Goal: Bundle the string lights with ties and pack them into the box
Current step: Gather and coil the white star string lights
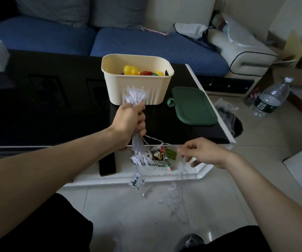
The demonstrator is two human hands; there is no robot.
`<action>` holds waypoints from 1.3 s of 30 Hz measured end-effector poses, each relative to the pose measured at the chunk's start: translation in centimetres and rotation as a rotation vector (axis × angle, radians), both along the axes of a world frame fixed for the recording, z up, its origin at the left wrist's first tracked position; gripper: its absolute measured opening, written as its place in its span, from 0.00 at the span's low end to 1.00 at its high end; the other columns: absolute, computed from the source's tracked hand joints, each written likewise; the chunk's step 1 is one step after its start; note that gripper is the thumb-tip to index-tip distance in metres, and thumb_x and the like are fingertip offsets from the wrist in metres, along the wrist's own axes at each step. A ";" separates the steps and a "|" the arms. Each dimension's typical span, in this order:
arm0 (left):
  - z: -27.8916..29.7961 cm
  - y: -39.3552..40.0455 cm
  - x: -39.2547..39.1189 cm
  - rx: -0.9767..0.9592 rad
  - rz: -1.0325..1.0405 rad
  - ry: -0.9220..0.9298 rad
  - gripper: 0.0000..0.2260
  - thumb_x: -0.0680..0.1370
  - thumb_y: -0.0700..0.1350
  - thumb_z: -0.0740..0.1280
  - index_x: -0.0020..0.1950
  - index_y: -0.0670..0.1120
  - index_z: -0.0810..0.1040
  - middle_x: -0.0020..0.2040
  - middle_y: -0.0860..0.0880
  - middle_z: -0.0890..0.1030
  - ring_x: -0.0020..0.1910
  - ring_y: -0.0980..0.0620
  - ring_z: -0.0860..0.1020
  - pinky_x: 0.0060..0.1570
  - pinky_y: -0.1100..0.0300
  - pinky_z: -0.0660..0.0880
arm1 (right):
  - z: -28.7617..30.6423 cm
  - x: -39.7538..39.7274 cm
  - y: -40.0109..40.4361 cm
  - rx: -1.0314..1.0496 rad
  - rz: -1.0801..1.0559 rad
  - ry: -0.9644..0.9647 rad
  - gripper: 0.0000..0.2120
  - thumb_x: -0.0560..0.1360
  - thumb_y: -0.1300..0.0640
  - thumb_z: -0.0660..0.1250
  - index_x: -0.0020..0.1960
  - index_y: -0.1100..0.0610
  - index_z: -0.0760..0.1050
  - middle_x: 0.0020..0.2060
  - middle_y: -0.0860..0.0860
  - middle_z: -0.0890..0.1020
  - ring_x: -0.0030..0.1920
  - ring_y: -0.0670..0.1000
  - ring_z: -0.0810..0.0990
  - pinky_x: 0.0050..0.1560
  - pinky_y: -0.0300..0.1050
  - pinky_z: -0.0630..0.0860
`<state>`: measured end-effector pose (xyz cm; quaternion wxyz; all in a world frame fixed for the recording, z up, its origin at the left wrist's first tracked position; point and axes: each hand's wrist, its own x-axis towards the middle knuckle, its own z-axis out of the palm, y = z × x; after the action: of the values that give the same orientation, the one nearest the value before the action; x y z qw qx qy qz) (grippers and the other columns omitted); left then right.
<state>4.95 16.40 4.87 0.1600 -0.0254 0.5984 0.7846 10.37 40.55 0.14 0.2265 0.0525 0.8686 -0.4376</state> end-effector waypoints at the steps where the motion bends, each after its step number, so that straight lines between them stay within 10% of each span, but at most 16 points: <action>1: 0.0 0.0 -0.2 0.009 0.020 0.008 0.10 0.84 0.43 0.57 0.43 0.46 0.65 0.26 0.51 0.61 0.22 0.53 0.58 0.22 0.62 0.61 | 0.0 0.0 0.0 -0.010 0.016 -0.031 0.13 0.79 0.47 0.68 0.44 0.55 0.83 0.46 0.55 0.85 0.49 0.53 0.83 0.53 0.50 0.81; 5: -0.2 0.0 -0.5 0.018 0.094 0.038 0.11 0.84 0.43 0.57 0.42 0.47 0.63 0.25 0.52 0.61 0.22 0.55 0.57 0.22 0.63 0.56 | 0.5 0.2 -0.4 -0.002 0.117 -0.159 0.17 0.79 0.44 0.66 0.47 0.58 0.81 0.47 0.48 0.87 0.54 0.45 0.83 0.59 0.48 0.76; 15: -0.6 -0.2 -0.6 -0.039 0.122 0.049 0.05 0.83 0.42 0.58 0.48 0.44 0.66 0.23 0.52 0.62 0.21 0.55 0.58 0.21 0.64 0.58 | 1.4 0.2 -0.5 -0.013 -0.031 0.112 0.09 0.79 0.53 0.70 0.42 0.56 0.81 0.21 0.42 0.74 0.25 0.45 0.72 0.35 0.47 0.76; 23: -1.3 0.8 0.2 -0.034 0.010 0.007 0.10 0.82 0.40 0.56 0.40 0.46 0.66 0.29 0.46 0.62 0.24 0.51 0.59 0.25 0.60 0.59 | 2.4 0.6 -2.9 -0.035 0.070 0.275 0.07 0.76 0.55 0.73 0.45 0.58 0.86 0.23 0.42 0.77 0.23 0.40 0.71 0.28 0.29 0.66; 30: -1.7 2.4 1.2 -0.049 -0.121 -0.054 0.11 0.83 0.41 0.54 0.46 0.37 0.71 0.30 0.41 0.75 0.32 0.41 0.78 0.40 0.45 0.81 | 1.8 0.6 -5.1 -0.021 0.155 0.341 0.05 0.75 0.52 0.75 0.42 0.53 0.86 0.27 0.42 0.81 0.27 0.40 0.73 0.32 0.32 0.67; 39: -3.5 2.9 1.5 -0.406 -0.333 -0.031 0.13 0.83 0.44 0.55 0.43 0.39 0.73 0.40 0.39 0.80 0.35 0.42 0.77 0.41 0.49 0.73 | 1.5 1.0 -6.0 0.010 0.173 0.210 0.09 0.74 0.50 0.76 0.43 0.56 0.85 0.24 0.45 0.77 0.27 0.42 0.73 0.32 0.41 0.73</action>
<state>6.44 19.32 1.36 0.2879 0.0299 0.7370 0.6108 11.33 34.51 1.63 0.1712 -0.0676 0.8909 -0.4152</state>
